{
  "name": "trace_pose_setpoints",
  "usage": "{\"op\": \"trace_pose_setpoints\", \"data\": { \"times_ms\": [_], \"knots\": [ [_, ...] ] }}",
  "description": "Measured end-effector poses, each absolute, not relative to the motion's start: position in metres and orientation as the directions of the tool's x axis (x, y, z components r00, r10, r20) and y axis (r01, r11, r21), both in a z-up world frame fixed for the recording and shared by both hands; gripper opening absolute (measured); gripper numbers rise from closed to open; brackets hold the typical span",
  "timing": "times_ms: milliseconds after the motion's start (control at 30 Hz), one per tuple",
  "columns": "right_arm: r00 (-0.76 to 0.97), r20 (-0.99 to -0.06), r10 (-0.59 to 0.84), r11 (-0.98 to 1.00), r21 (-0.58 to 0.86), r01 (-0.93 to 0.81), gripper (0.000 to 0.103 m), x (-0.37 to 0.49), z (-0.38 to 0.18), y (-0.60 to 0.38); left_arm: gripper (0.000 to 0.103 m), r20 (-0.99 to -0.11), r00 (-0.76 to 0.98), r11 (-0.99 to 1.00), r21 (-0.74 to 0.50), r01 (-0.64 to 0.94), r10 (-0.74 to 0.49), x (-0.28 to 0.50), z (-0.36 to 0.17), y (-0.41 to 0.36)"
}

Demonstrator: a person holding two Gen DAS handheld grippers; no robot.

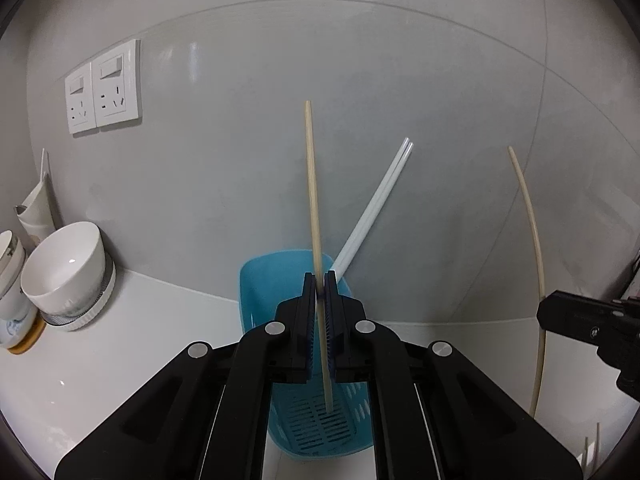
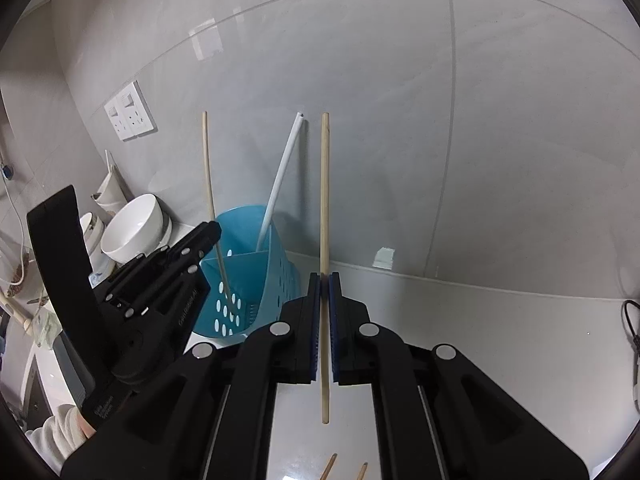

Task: Organize utensils
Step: 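Carry both chopsticks to the blue holder while the left tool opens, dropping its chopstick in, then lower the plain chopstick into the blue holder and open the right tool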

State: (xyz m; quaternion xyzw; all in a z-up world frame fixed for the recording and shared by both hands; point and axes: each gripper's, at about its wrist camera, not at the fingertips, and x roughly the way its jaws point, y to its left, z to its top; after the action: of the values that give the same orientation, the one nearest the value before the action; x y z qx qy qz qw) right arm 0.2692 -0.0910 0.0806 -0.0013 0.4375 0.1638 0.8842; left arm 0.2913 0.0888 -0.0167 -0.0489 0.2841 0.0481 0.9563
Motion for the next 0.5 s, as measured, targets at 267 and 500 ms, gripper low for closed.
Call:
{"op": "trace_pose_setpoints", "data": {
  "times_ms": [267, 500],
  "knots": [
    [0.562, -0.769, 0.304, 0.939, 0.144, -0.312, 0.004, 0.269, 0.081, -0.083, 0.034, -0.587, 0.805, 0.988, -0.059, -0.14, 0.079, 0.276, -0.02, 0.094],
    [0.568, -0.748, 0.342, 0.931, 0.186, -0.315, 0.004, 0.274, 0.083, -0.075, 0.08, -0.615, 0.781, 0.978, -0.078, -0.193, 0.105, 0.245, -0.01, 0.111]
  ]
}}
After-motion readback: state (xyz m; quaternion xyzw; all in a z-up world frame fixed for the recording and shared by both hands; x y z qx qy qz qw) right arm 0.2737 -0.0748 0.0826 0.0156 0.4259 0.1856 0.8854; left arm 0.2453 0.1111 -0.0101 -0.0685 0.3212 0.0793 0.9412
